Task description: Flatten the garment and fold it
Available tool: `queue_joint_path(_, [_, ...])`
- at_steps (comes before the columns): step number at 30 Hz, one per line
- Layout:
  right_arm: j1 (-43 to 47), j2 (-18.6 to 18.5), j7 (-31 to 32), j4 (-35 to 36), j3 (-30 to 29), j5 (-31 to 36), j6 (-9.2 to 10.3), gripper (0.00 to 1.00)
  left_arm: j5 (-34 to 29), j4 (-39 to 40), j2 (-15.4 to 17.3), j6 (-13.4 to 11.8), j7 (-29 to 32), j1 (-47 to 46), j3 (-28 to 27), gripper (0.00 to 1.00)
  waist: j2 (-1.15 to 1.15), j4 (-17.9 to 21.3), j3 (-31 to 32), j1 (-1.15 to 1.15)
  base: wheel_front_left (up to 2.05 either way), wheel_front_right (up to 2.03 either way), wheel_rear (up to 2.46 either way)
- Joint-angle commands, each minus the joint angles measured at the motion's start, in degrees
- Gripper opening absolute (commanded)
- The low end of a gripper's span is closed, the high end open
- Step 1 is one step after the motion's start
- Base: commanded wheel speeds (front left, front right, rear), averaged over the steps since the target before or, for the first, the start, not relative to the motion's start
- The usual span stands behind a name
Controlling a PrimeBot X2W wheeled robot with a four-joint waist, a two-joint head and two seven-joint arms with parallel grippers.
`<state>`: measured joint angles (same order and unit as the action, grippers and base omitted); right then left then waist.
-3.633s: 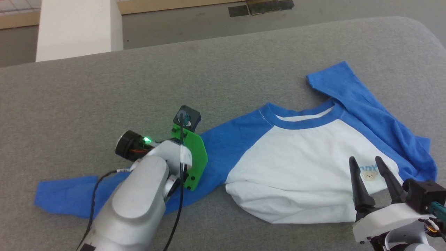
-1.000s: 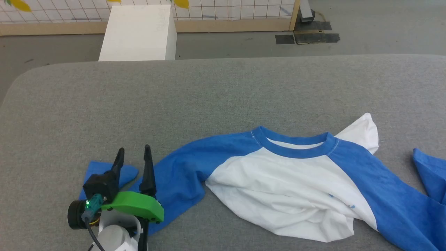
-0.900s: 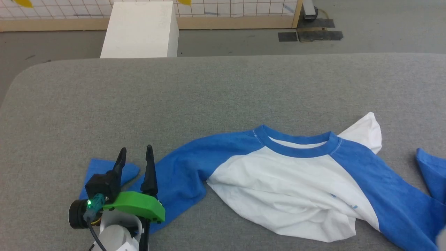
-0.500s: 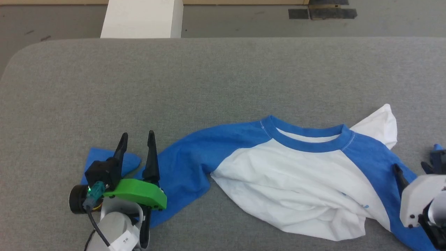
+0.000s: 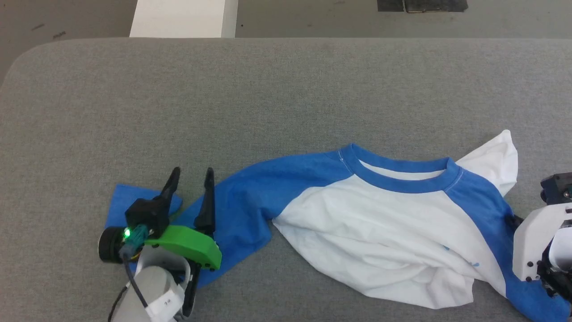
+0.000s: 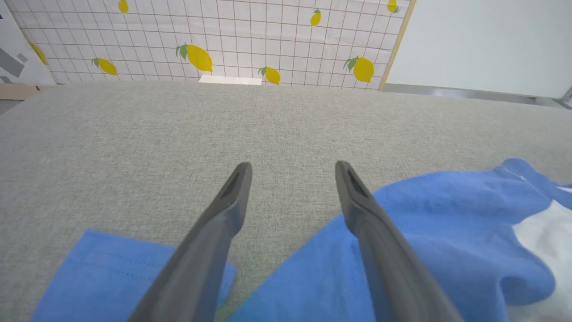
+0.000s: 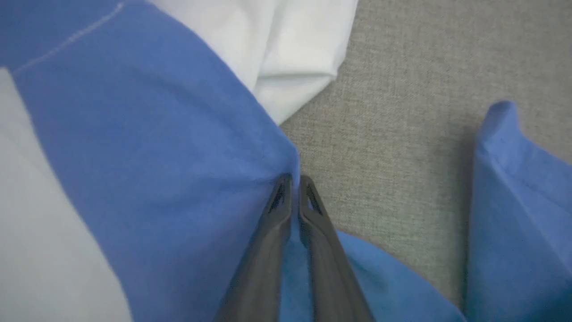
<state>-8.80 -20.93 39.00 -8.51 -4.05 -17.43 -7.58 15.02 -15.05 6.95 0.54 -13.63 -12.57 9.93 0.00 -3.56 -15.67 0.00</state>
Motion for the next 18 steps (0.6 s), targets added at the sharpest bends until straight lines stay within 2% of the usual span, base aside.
queue_joint_path(1, [0.96, 0.45, -0.73, -0.76, 0.02, -0.31, 0.09, 0.0, -1.14, -0.29, 1.11, 1.2, 1.08, -2.05, 1.0, 1.0, 0.0, 0.29, 0.23, 0.0, 0.0, 0.0, 0.0])
queue_joint_path(5, [1.41, 0.6, -3.63, 0.79, -0.21, -0.1, 0.09, 0.0, -3.68, -0.25, 3.78, 3.94, 6.46, -6.38, 5.01, 1.0, 0.0, 1.18, 0.53, 0.0, 0.0, 0.0, 0.0])
queue_joint_path(10, [1.7, 1.69, -5.03, 2.74, -0.18, -0.04, 0.09, 0.0, -4.58, -1.18, 6.11, 6.35, 18.53, -12.16, 12.16, 1.0, 0.0, 3.13, 0.35, 0.0, 0.0, 0.0, 0.0])
queue_joint_path(18, [0.7, 3.11, -5.46, 4.23, 1.28, 0.5, 0.09, 0.0, -1.91, -3.28, 8.87, 6.89, 36.81, -17.74, 19.37, 1.0, 0.0, 6.06, -1.7, 0.0, 0.0, 0.0, 0.0])
